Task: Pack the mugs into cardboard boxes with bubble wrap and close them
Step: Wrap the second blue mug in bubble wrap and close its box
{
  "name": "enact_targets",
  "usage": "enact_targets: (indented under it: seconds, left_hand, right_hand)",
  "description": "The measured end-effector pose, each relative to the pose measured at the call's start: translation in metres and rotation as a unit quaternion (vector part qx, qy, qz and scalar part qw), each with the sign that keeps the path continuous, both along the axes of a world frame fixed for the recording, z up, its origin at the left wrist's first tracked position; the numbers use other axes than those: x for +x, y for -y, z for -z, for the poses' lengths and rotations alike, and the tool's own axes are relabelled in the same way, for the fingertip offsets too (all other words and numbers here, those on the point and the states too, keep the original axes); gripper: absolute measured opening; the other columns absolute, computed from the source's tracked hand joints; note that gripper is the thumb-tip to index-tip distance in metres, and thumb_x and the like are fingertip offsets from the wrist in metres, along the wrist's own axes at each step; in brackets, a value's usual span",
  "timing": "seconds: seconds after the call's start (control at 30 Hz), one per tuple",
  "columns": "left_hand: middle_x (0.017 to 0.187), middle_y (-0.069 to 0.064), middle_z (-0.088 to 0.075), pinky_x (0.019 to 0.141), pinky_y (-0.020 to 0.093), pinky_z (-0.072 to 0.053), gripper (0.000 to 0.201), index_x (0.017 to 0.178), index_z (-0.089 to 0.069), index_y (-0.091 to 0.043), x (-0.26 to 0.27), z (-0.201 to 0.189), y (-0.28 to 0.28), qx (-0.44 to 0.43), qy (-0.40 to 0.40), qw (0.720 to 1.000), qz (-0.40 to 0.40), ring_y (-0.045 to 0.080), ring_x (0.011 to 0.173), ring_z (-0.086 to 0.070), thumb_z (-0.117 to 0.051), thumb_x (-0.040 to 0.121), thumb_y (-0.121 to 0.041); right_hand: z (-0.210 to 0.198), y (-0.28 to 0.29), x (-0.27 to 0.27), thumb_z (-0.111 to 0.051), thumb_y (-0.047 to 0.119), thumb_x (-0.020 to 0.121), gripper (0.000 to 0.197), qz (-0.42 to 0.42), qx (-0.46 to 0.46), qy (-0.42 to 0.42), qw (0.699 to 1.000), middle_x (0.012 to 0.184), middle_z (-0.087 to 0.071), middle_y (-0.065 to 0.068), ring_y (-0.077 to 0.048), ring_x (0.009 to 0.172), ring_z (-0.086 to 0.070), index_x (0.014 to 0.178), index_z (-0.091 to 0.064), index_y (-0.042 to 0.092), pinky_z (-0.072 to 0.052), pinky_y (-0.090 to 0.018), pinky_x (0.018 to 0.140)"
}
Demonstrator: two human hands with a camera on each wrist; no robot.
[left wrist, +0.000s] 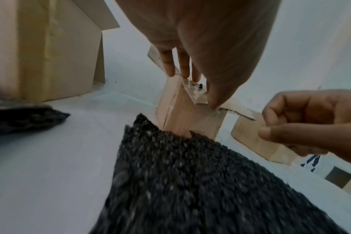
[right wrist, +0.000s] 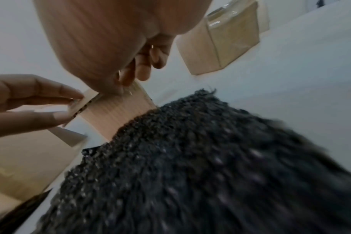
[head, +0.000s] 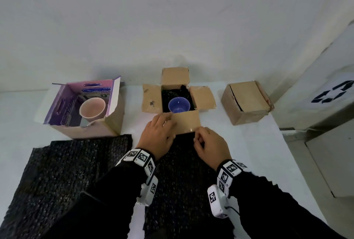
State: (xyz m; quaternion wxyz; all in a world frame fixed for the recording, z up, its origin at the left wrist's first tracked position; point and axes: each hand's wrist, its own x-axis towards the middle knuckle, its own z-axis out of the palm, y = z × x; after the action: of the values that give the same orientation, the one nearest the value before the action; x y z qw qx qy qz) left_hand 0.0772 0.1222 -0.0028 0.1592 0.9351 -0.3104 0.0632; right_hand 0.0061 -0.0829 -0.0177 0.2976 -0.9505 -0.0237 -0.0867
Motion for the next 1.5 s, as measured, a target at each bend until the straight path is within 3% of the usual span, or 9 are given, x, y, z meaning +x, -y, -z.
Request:
enact_targets:
  seconds: [0.2,0.37,0.57,0.7,0.83,0.93,1.13,1.27,1.5]
  left_hand:
    - [0.143,0.006,-0.041,0.096,0.042,-0.04,0.047,0.118,-0.057,-0.022,-0.052,0.018,-0.011,0.042,-0.007,0.998,-0.038,0.029,0.128,-0.036,-0.062,0.077,-0.044]
    - [0.111,-0.005,-0.053,0.085,0.035,-0.041,0.048,0.103,-0.052,-0.025,-0.08,0.025,-0.016,0.047,-0.062,0.996,-0.054,0.022,0.107,-0.047,-0.041,0.079,-0.065]
    - [0.112,-0.01,-0.053,0.091,0.031,-0.048,0.092,0.132,-0.037,-0.02,-0.081,0.005,0.004,-0.095,-0.358,0.925,-0.082,0.013,0.107,-0.055,-0.071,0.063,-0.071]
    - [0.098,0.005,-0.063,0.078,0.029,-0.045,0.029,0.1,-0.062,-0.011,-0.074,0.0,0.015,-0.073,-0.307,0.948,-0.033,0.023,0.095,-0.061,-0.066,0.086,-0.036]
    - [0.101,0.01,-0.061,0.075,0.029,-0.039,0.017,0.104,-0.051,-0.009,-0.062,-0.019,0.014,-0.077,-0.315,0.946,-0.018,0.025,0.094,-0.058,-0.059,0.091,-0.017]
    - [0.091,0.009,-0.056,0.07,0.031,-0.034,0.024,0.101,-0.039,-0.015,-0.049,-0.033,0.011,-0.093,-0.315,0.944,-0.023,0.03,0.088,-0.056,-0.05,0.086,-0.001]
    - [0.074,0.002,-0.055,0.066,0.037,-0.042,0.023,0.099,-0.036,-0.021,-0.031,-0.063,0.004,-0.046,-0.228,0.972,0.035,0.029,0.072,-0.054,-0.052,0.086,-0.03]
    - [0.08,-0.01,-0.058,0.063,0.029,-0.044,0.059,0.101,-0.046,-0.029,-0.019,-0.078,-0.001,0.074,-0.161,0.981,0.082,0.012,0.072,-0.055,-0.059,0.066,-0.075]
    - [0.109,0.004,-0.059,0.084,0.035,-0.045,0.022,0.106,-0.064,-0.018,0.013,-0.074,0.004,0.153,-0.132,0.973,0.116,0.024,0.1,-0.056,-0.06,0.088,-0.031]
  right_hand:
    - [0.029,0.004,-0.036,-0.062,0.068,0.073,0.071,0.007,-0.17,-0.202,0.964,0.121,-0.049,0.002,-0.022,0.113,-0.045,0.13,-0.047,0.029,-0.044,-0.037,0.088]
    - [0.028,-0.004,-0.048,-0.065,0.035,0.084,0.019,0.075,-0.136,-0.103,0.982,0.101,-0.061,-0.001,-0.028,0.102,-0.053,0.099,-0.064,0.024,-0.04,-0.038,0.08]
    - [-0.005,-0.01,-0.046,-0.067,0.034,0.086,0.037,0.146,0.154,-0.045,0.976,0.059,-0.047,0.001,-0.018,0.058,-0.045,0.064,-0.043,0.016,-0.04,-0.036,0.061]
    - [-0.028,-0.009,-0.036,-0.067,0.01,0.078,0.011,0.186,0.201,0.009,0.962,0.088,-0.066,0.001,-0.015,0.078,-0.06,0.078,-0.056,0.011,-0.049,-0.03,0.076]
    - [-0.045,-0.001,-0.025,-0.044,-0.003,0.078,0.051,0.043,0.2,-0.029,0.978,0.107,-0.068,0.006,-0.008,0.093,-0.063,0.112,-0.054,0.034,-0.05,-0.025,0.085]
    - [-0.049,0.0,-0.015,-0.035,0.014,0.074,0.047,-0.008,0.107,-0.062,0.992,0.096,-0.066,-0.002,-0.021,0.087,-0.061,0.104,-0.06,0.041,-0.05,-0.036,0.083]
    - [-0.068,0.0,-0.005,-0.054,0.044,0.08,0.039,-0.028,0.185,-0.083,0.979,0.061,-0.056,-0.005,-0.022,0.061,-0.052,0.066,-0.06,0.008,-0.046,-0.037,0.064]
    - [-0.083,0.01,0.004,-0.081,0.065,0.055,0.053,-0.094,0.151,-0.197,0.964,0.06,-0.055,0.008,-0.007,0.059,-0.053,0.063,-0.058,0.018,-0.04,-0.027,0.06]
    - [-0.087,0.012,0.03,-0.076,0.014,0.073,0.021,-0.15,0.048,-0.197,0.968,0.078,-0.061,-0.016,-0.027,0.072,-0.056,0.073,-0.057,0.003,-0.046,-0.037,0.068]
